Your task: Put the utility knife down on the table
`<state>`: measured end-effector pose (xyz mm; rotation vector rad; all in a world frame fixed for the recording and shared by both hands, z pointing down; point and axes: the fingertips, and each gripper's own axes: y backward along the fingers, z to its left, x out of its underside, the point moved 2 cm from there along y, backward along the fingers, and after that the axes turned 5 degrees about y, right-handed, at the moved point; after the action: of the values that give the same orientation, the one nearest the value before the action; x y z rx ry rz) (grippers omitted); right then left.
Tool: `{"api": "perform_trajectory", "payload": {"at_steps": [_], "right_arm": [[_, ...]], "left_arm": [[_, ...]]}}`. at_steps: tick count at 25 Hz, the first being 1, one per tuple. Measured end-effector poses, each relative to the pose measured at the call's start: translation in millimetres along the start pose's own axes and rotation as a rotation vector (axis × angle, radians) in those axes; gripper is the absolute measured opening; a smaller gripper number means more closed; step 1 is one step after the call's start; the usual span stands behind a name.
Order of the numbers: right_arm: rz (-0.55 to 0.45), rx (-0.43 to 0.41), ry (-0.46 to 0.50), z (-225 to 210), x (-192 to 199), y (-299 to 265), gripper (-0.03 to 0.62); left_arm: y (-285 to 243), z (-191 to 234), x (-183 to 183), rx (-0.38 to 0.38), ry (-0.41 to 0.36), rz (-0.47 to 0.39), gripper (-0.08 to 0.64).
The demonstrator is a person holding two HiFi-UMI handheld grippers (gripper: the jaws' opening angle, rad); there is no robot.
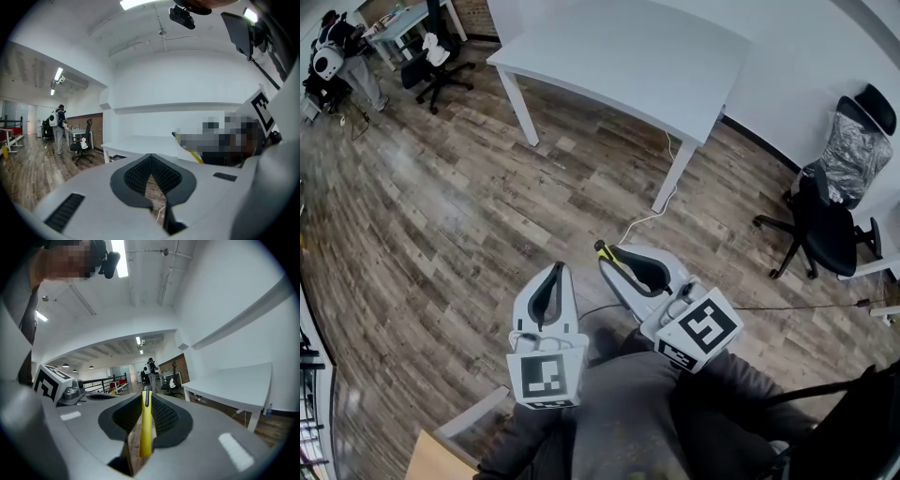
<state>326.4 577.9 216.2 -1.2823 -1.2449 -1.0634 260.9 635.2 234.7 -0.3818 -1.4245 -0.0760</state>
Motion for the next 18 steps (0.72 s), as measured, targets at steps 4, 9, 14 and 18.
{"api": "perform_trajectory", "payload": {"at_steps": [4, 9, 14, 18], "right_arm": [[0.003, 0.012, 0.004, -3.6, -5.3, -7.7, 0.063], [0.005, 0.024, -0.001, -19.2, -7.2, -16.0, 0.063], [0.0, 0.029, -0.022, -42.5, -1.1, -28.8, 0.063], [-0.008, 0.033, -0.042, -73.7, -2.1, -44.8, 0.063]], "left_arm": [[-6.5, 7.5, -3.2, 0.011, 0.002, 0.005, 0.002], [-23.6, 12.2, -6.9, 0.016, 0.007, 0.009, 0.002], [-50.5, 16.3, -2.3, 0.018, 0.0, 0.036, 0.002], [-83.6, 20.3, -8.2, 0.015, -0.013, 0.039, 0.003]]}}
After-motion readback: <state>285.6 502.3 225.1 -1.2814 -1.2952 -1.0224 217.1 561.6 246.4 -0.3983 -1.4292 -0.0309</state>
